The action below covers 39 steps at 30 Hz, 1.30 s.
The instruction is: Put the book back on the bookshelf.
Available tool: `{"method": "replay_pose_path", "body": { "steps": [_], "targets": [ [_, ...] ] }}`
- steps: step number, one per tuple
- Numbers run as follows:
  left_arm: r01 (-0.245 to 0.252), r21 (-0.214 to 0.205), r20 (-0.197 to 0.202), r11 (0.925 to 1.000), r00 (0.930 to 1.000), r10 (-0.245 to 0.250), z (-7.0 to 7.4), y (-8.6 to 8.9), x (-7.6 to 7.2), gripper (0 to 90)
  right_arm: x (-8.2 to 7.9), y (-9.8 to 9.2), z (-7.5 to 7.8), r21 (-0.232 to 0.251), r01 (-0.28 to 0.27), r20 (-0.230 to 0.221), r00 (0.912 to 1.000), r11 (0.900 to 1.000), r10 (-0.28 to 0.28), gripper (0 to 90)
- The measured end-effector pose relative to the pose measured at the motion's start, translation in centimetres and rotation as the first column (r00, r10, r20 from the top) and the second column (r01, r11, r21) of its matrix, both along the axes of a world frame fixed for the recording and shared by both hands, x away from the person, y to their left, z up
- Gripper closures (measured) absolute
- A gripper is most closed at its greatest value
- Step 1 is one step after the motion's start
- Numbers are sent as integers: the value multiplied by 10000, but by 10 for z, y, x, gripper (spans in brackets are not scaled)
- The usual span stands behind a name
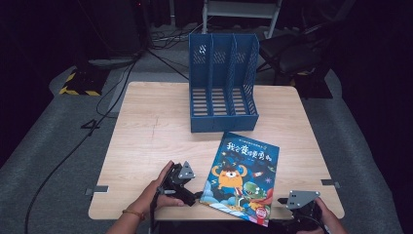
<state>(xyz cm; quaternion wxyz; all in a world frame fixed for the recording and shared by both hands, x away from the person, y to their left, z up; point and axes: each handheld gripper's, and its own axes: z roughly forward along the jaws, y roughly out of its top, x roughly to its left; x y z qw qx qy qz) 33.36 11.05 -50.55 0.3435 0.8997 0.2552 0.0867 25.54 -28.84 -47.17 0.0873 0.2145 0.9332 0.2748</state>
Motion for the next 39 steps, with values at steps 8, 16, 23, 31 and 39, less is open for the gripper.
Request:
{"method": "replay_pose_path", "body": {
  "steps": [8,16,23,31,39],
  "targets": [
    [4,-3,0,10000,10000,-4,0,0,0,3,-2,12,-11,-516,-229,-191,9996,9984,220,258],
    [-9,-10,25,10000,10000,9,0,-1,0,3,-4,13,-13,-516,-220,42,9997,9984,223,229],
    [11,-13,27,10000,10000,-11,0,-1,0,4,-5,15,-13,-454,-342,27,9994,9984,344,230],
    [2,14,21,10000,10000,-2,0,-1,0,7,-1,10,-14,37,-225,-169,9996,9997,225,236],
    [4,-26,58,10000,10000,-4,0,-1,0,7,7,3,-5,1648,-102,-311,9994,9863,155,265]
  ]
}}
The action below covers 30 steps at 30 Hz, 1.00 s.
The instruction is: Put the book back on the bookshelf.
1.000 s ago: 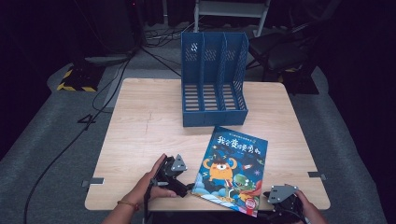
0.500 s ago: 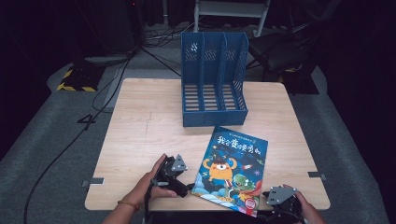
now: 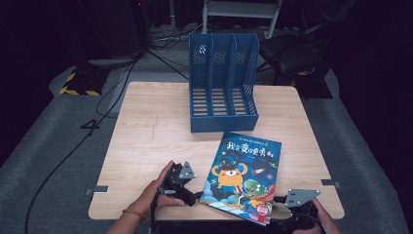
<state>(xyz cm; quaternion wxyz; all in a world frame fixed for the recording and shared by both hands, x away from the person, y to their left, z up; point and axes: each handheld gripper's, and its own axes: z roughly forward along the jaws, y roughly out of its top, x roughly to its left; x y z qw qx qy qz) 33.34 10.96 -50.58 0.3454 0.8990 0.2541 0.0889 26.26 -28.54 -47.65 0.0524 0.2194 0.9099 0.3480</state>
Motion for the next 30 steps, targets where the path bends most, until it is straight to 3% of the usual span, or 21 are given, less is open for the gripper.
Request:
{"method": "replay_pose_path", "body": {
  "steps": [2,3,4,10,16,17,24,27,30],
  "targets": [
    [-5,6,0,10000,10000,5,0,0,0,7,4,-2,4,626,-129,-148,9998,9980,138,265],
    [-5,6,0,10000,10000,5,0,0,0,7,4,-2,4,626,-129,-148,9998,9980,138,265],
    [-1,6,-3,10000,10000,1,0,0,0,7,7,-3,8,940,-323,-82,9994,9950,332,262],
    [12,13,2,10000,10000,-12,0,0,0,7,9,-6,12,1402,-815,37,9966,9868,817,272],
    [24,4,2,10000,10000,-24,0,0,0,7,12,-12,17,1946,-1409,253,9900,9707,1387,271],
    [27,6,4,10000,10000,-27,0,0,0,7,11,-14,18,2148,-1582,256,9874,9637,1564,270],
    [40,0,3,10000,10000,-40,0,0,0,7,16,-16,17,2431,-1734,86,9842,9544,1767,248],
    [48,7,2,10000,10000,-48,0,0,1,7,20,-20,17,2759,-1733,-46,9834,9454,1816,246],
    [53,7,5,10000,10000,-53,0,0,1,7,26,-21,15,2774,-1613,-214,9845,9471,1740,246]
  ]
}}
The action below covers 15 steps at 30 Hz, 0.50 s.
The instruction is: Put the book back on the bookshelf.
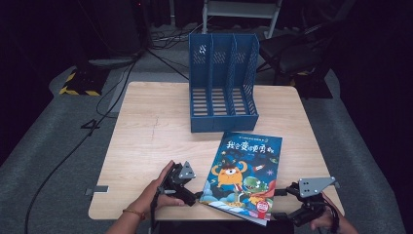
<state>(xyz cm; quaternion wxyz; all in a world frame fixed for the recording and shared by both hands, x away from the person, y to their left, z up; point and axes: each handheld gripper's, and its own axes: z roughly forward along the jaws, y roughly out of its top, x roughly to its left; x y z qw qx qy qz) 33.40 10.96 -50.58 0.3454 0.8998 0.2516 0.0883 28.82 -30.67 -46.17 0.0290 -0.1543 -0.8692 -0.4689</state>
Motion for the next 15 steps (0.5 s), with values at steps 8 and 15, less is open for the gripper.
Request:
{"method": "replay_pose_path", "body": {
  "steps": [8,15],
  "targets": [
    [13,-12,-5,10000,10000,-13,0,0,0,7,12,0,6,320,463,-410,9981,9984,-450,239],
    [3,-4,-7,10000,10000,-3,0,0,0,7,33,-1,14,521,888,-759,9935,9947,-847,177]
  ]
}}
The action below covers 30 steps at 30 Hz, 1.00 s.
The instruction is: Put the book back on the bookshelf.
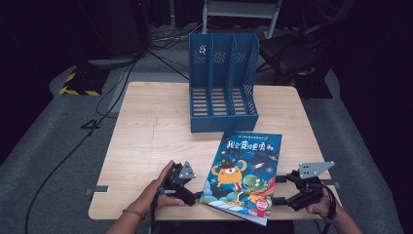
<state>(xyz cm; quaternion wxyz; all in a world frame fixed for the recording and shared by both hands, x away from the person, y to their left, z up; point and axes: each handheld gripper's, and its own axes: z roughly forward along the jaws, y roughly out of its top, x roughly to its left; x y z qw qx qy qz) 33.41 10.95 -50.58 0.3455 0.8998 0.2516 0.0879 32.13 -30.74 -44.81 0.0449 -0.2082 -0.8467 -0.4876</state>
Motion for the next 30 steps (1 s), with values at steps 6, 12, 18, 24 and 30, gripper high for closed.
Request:
{"method": "replay_pose_path", "body": {
  "steps": [6,12,18,24,30],
  "targets": [
    [11,-7,2,10000,10000,-11,0,0,0,7,21,-8,2,220,824,-512,9954,9964,-812,200],
    [17,15,-3,10000,10000,-17,0,0,0,7,33,-5,-1,35,1493,-631,9869,9888,-1488,200],
    [-1,36,-32,10000,10000,1,0,0,0,7,44,4,1,-47,2074,-218,9780,9782,-2075,236],
    [-75,39,-61,10000,10000,75,0,-2,0,3,60,8,-1,167,2498,-243,9681,9681,-2494,328],
    [-32,55,-101,10000,9999,33,1,-2,1,3,62,7,-3,443,2118,42,9772,9763,-2122,355]
  ]
}}
